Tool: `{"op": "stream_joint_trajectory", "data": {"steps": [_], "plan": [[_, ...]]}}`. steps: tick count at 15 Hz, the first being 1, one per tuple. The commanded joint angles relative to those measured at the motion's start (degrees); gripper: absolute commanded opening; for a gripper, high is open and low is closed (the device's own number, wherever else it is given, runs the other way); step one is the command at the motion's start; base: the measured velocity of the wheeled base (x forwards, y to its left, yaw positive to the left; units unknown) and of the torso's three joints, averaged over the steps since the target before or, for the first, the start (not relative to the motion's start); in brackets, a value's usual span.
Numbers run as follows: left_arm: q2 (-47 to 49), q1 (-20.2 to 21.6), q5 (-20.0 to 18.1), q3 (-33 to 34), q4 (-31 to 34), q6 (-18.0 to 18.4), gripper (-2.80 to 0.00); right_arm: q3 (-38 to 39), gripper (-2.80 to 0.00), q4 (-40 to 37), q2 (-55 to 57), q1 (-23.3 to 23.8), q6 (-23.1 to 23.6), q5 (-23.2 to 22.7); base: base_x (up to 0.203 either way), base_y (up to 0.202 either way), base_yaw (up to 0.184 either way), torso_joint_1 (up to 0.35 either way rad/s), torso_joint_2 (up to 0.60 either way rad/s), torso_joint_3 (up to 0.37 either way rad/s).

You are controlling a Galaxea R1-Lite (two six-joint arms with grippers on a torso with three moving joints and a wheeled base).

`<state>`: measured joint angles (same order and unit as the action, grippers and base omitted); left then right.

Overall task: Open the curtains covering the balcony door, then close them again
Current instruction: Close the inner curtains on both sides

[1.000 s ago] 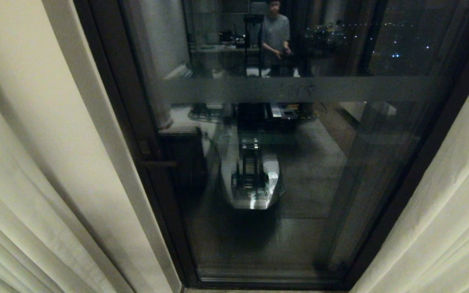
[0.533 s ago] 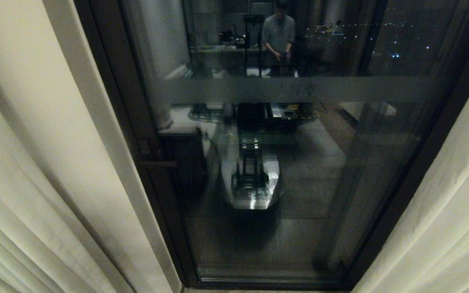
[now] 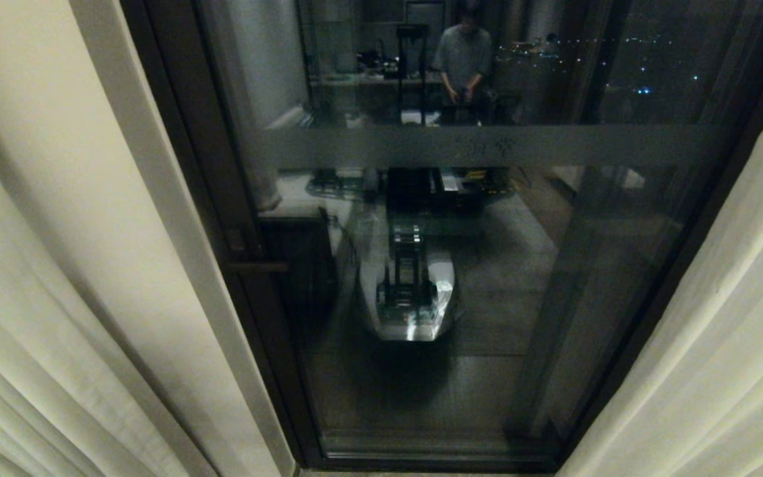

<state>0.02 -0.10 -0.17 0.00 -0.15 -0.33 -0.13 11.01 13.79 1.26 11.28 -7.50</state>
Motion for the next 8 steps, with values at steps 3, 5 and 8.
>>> {"op": "stream_joint_trajectory", "data": {"steps": [3,5,8], "plan": [[0.0,0.0,0.0,0.0,0.0,0.0,-2.8,-0.5,-2.8,-6.6,-13.1,-1.6,-1.1,0.3,0.0,0.0,0.0,0.0,0.0,0.0],[0.0,0.0,0.0,0.0,0.0,0.0,-2.8,0.0,-2.8,-9.2,-13.7,-1.6,-0.8,5.4,0.0,0.0,0.0,0.0,0.0,0.0],[0.0,0.0,0.0,0.0,0.0,0.0,-2.8,0.0,-2.8,-11.2,-13.7,-1.6,-5.3,6.2,0.0,0.0,0.0,0.0,0.0,0.0]]}}
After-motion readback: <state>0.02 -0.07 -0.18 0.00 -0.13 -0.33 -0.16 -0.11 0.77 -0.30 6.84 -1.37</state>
